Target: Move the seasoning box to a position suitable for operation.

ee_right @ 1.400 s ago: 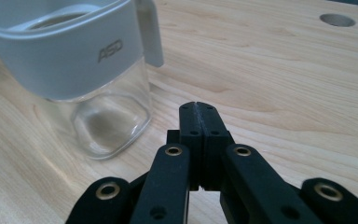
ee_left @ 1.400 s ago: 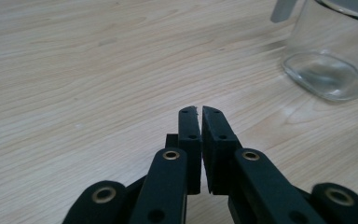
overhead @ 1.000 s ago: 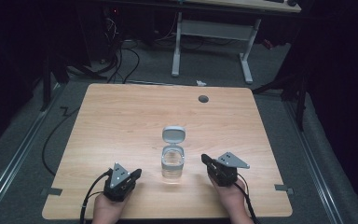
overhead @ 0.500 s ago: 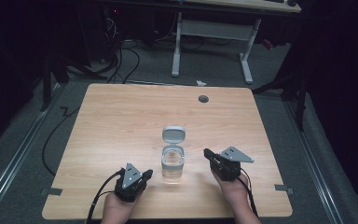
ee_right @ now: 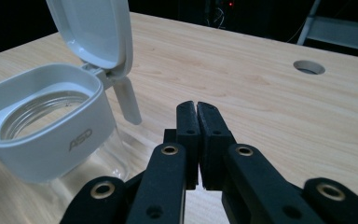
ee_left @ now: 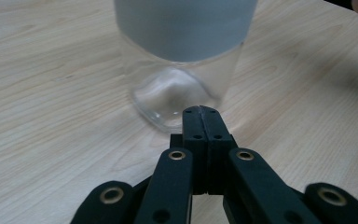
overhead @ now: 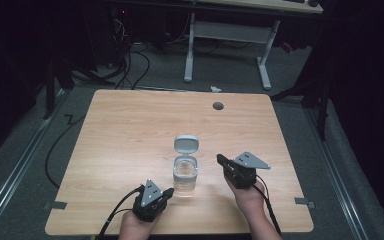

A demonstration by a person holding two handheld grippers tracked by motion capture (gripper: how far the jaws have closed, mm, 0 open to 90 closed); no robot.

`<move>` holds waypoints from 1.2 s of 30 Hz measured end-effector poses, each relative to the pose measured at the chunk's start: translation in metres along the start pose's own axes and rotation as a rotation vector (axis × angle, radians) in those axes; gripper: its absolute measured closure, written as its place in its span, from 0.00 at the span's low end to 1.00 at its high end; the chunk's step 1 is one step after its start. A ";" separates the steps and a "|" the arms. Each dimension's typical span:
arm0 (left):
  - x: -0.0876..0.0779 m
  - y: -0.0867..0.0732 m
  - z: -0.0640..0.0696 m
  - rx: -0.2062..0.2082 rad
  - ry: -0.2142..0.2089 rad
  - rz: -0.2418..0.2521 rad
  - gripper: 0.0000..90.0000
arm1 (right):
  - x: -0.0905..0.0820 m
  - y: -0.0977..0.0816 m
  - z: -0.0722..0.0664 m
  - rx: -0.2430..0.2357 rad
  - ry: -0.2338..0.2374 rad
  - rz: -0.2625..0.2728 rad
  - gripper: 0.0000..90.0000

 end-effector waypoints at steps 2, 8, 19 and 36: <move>0.003 -0.003 0.003 -0.007 -0.004 0.000 1.00 | 0.003 0.003 0.002 -0.005 -0.006 0.004 1.00; 0.015 -0.004 0.010 -0.005 -0.015 0.007 1.00 | 0.017 0.009 0.004 0.020 0.006 0.010 1.00; 0.029 -0.008 0.013 0.000 -0.016 -0.003 1.00 | 0.046 0.025 0.008 0.043 0.015 0.022 1.00; 0.029 -0.007 0.010 -0.007 -0.017 -0.002 1.00 | 0.072 0.067 -0.008 0.013 0.051 0.070 1.00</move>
Point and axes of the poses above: each handheld gripper's, and its own axes: x roughly forward along the jaws, y roughly out of its top, z roughly to its right, the point moved 10 cm from there along x, roughly forward along the jaws, and after that the axes turned 8 degrees about -x, right-handed, at the moved point
